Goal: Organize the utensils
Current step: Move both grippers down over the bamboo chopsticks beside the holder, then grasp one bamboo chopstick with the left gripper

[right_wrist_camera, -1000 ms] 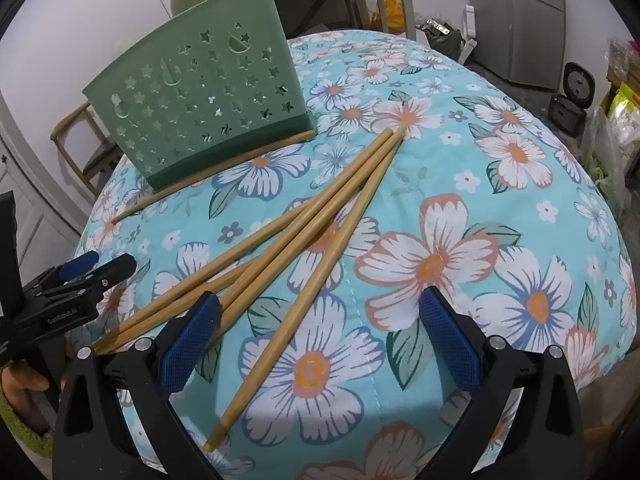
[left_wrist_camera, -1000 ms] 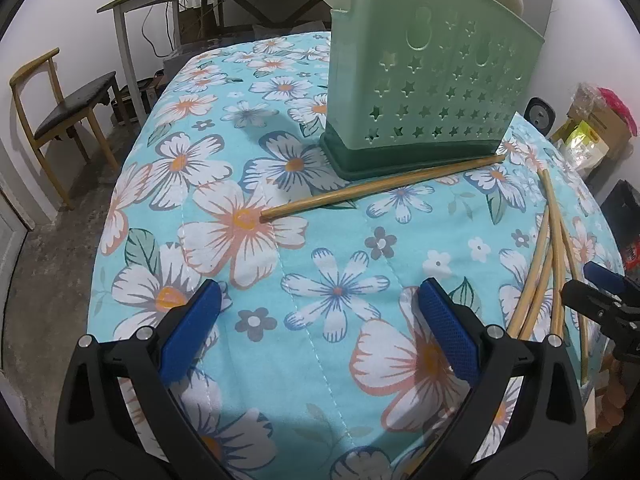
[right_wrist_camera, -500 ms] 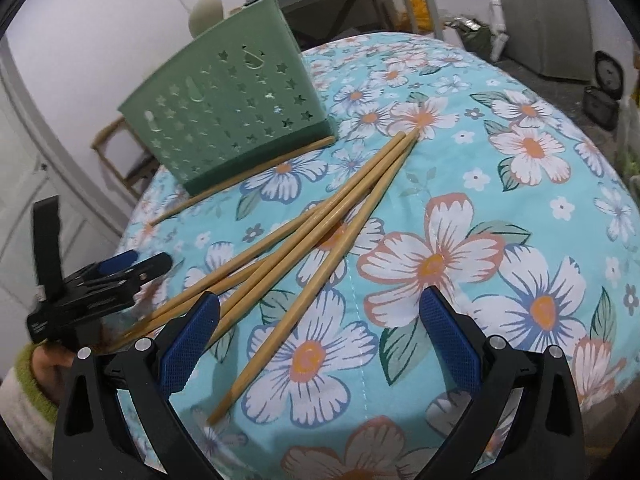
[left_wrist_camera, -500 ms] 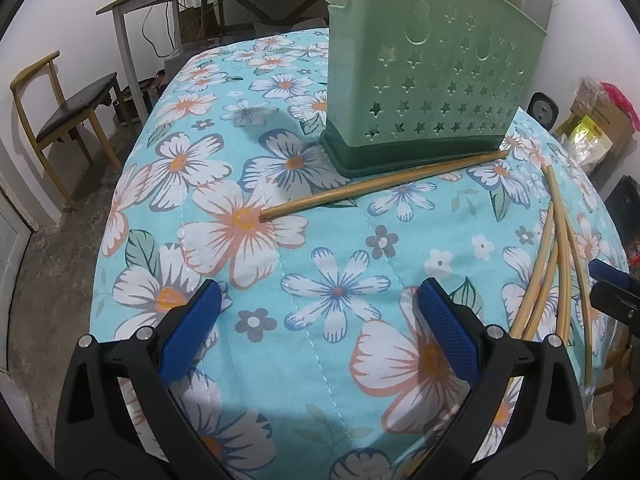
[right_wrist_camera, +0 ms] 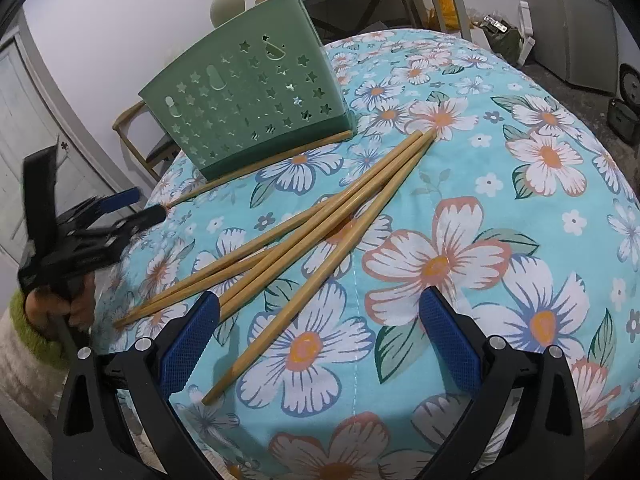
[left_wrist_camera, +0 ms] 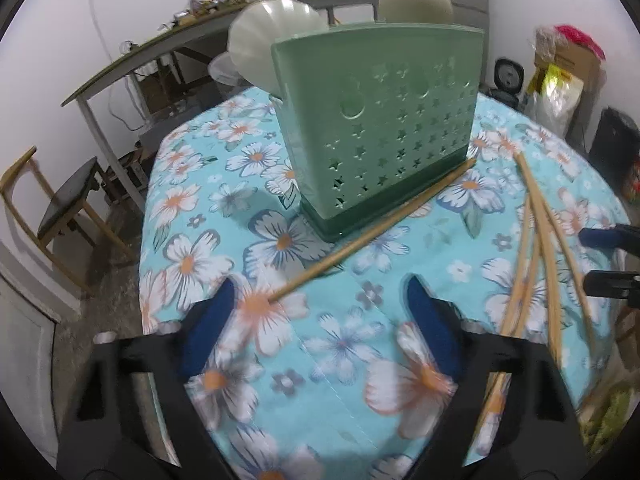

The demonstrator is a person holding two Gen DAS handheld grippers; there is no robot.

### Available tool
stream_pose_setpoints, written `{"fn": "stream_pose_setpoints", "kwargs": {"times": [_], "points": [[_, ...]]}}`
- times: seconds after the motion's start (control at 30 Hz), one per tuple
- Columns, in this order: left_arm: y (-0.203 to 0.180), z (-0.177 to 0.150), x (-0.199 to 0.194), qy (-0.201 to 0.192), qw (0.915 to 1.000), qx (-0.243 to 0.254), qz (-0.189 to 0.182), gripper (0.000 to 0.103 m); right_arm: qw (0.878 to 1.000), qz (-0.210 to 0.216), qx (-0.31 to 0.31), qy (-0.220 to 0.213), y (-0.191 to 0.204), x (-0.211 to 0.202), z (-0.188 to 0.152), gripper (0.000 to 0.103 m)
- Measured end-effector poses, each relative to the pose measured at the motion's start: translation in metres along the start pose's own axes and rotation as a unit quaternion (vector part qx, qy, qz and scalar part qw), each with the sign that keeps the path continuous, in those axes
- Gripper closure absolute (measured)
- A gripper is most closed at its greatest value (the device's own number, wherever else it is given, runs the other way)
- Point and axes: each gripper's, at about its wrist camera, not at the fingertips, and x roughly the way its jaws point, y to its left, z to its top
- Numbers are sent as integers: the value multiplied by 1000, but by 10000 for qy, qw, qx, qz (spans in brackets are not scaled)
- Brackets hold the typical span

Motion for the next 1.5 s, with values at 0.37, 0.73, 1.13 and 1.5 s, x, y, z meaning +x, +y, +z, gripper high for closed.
{"fn": "stream_pose_setpoints", "kwargs": {"times": [0.37,0.73,1.13,1.5], "points": [[-4,10,41,571,9941,892,-229,78,9999,92,41,11,-2,0,2,5],[-26,-14,0,638,9860,1478,-428,93,9999,106,87,1,-2,0,2,5],[10,-42,-36,1221,9851,911,-794,81,9997,124,213,12,-4,1,4,5],[-25,17,-5,429,9893,321,-1358,76,9989,253,397,26,-10,-1,6,5]]}}
